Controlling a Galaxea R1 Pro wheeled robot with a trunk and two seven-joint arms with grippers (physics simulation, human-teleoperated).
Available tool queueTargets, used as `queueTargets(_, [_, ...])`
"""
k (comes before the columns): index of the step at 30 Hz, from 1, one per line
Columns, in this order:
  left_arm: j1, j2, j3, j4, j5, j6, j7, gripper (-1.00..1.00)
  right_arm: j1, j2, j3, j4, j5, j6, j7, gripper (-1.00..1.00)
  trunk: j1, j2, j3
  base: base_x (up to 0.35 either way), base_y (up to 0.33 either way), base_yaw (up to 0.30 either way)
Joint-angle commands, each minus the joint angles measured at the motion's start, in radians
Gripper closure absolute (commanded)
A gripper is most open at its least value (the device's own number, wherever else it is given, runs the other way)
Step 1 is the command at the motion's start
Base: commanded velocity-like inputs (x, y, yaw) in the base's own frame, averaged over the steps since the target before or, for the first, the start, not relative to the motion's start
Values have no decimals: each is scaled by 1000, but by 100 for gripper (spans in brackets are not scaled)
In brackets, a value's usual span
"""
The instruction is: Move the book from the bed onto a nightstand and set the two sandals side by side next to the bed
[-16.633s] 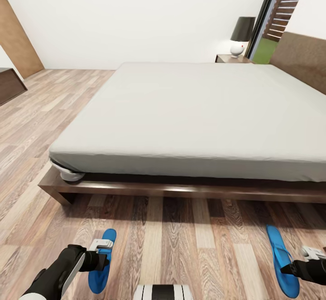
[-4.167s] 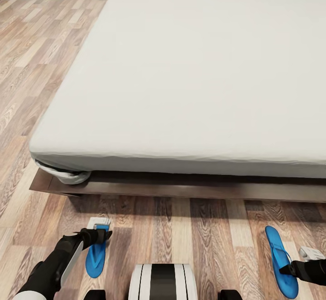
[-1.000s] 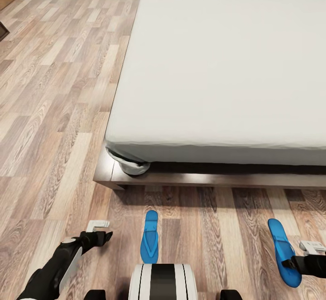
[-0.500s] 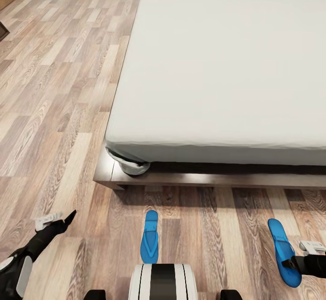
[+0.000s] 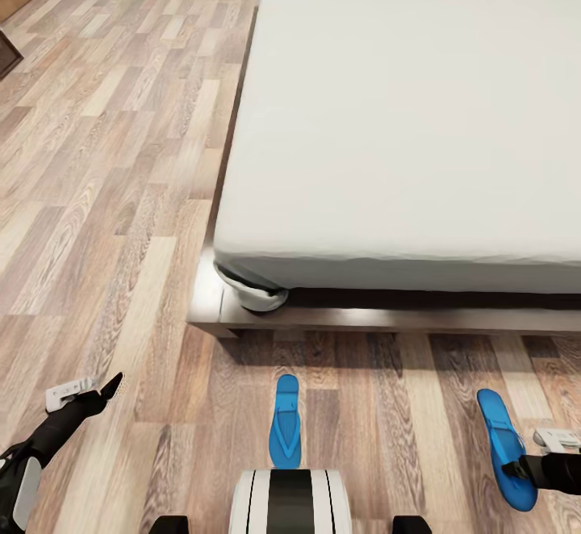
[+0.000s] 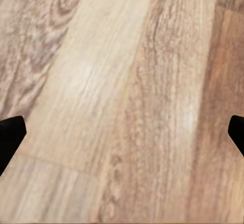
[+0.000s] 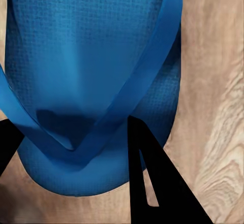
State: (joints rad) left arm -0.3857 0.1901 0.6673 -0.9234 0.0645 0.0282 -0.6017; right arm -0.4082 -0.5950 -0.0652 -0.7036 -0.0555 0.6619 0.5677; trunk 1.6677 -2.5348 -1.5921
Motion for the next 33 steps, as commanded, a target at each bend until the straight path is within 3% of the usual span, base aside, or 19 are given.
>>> queueTargets(1, [-1,0,2,1,6,3,-6,-100,0,0,-2,-1,-6,9,0,100,0,0,-1,0,291,0])
queueTargets(33, [-1,-6,-3,3,5,2,-6,-100,0,0,-2,-2,-6,8,1,100,0,0,-1,3,293,0])
